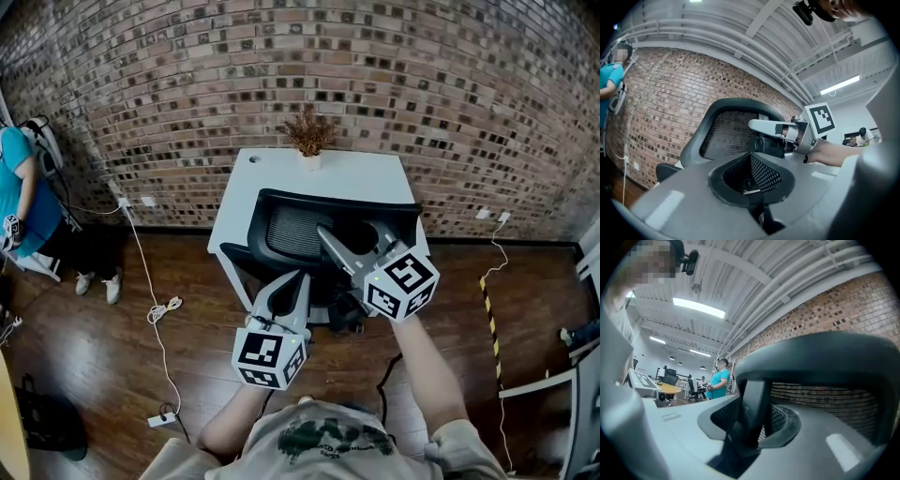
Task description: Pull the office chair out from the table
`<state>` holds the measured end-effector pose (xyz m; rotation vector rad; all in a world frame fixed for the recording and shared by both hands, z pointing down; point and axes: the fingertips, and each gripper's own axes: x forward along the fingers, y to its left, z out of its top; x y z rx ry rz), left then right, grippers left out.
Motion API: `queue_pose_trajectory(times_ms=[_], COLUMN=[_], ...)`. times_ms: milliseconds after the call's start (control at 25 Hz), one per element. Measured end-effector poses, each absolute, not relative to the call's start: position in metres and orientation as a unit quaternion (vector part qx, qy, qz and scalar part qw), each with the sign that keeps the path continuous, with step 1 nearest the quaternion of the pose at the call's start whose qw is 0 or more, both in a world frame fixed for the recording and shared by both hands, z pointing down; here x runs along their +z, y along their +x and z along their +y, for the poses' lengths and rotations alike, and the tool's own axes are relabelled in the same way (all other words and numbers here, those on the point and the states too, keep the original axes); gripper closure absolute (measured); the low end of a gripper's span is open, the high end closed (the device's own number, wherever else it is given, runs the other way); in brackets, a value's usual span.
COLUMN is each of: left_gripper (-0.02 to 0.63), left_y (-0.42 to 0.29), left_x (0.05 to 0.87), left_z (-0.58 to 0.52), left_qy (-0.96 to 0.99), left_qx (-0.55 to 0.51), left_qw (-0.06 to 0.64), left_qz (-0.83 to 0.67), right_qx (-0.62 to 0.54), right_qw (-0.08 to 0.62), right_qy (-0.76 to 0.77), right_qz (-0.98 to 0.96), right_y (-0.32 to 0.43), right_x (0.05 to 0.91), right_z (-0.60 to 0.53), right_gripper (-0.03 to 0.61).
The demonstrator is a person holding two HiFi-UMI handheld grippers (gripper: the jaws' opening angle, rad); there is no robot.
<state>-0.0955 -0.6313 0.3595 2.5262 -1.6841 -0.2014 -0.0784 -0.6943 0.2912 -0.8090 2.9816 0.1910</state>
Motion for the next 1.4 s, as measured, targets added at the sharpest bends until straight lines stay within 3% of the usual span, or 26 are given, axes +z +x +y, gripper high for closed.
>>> queue_pose_trajectory(times_ms=[1400], left_gripper=[0.598], left_y=[-0.057], left_x=[0.366], left_z=[-0.521], left_qy=[0.811], left_qx=[-0.053], left_qw=[0.046], left_qz=[-0.581], right_qx=[0.084], right_qw=[0.043], right_qy=[-0.223], right_qz=[0.97], right_y=[-0.075], right_x=[0.29], right_z=[-0.59], right_gripper=[0.46])
